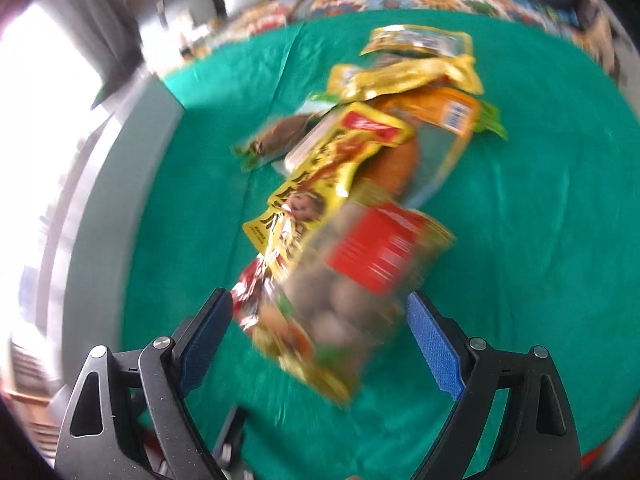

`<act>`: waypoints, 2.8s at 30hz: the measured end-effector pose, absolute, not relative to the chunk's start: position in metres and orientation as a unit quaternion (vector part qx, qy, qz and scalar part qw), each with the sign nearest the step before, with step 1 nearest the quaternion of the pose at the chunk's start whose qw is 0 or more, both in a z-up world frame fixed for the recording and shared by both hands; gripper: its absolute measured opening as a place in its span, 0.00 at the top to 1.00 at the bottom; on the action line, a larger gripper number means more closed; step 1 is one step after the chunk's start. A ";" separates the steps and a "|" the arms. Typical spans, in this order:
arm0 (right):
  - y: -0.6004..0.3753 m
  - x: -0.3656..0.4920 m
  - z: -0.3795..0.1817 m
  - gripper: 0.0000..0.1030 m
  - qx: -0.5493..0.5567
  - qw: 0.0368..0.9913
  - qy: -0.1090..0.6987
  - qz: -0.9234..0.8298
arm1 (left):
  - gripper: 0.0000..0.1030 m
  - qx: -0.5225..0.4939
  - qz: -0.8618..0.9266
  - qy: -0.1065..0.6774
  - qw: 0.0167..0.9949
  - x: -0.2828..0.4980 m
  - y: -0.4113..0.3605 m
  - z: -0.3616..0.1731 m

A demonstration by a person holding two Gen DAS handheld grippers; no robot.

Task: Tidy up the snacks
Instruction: 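Move the right tool toward the clear longan bag with red label, then grasp the longan bag with the right tool while the left tool grasps the red pouch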

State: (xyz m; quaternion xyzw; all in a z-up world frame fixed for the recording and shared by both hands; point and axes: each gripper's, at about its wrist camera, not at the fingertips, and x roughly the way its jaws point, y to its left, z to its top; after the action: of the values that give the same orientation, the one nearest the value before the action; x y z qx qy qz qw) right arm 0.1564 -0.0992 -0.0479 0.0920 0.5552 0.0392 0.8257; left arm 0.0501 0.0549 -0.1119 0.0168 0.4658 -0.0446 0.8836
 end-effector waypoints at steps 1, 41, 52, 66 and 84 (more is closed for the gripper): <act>-0.084 0.165 -0.059 0.11 0.049 0.819 0.571 0.024 | 0.00 0.017 -0.045 0.466 0.883 0.049 0.056 -0.112; -0.249 0.086 -0.100 0.07 0.012 0.894 0.446 -0.025 | 0.00 -0.037 -0.102 0.515 0.850 0.072 0.000 -0.094; -0.249 0.086 -0.101 0.07 0.012 0.894 0.446 -0.025 | 0.00 -0.152 -0.092 0.530 0.829 0.106 0.005 -0.095; -0.249 0.087 -0.101 0.07 0.012 0.895 0.446 -0.025 | 0.00 0.066 -0.109 0.550 0.825 0.190 -0.074 -0.106; -0.267 0.076 -0.090 0.08 0.064 0.870 0.488 0.030 | 0.57 0.049 -0.168 0.546 0.820 0.113 -0.016 -0.089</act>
State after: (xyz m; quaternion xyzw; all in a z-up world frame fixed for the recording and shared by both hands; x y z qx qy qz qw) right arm 0.0759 -0.2667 -0.0897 0.0642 0.4883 0.0300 0.8698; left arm 0.1128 -0.0158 -0.0887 0.0487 0.5455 -0.1681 0.8196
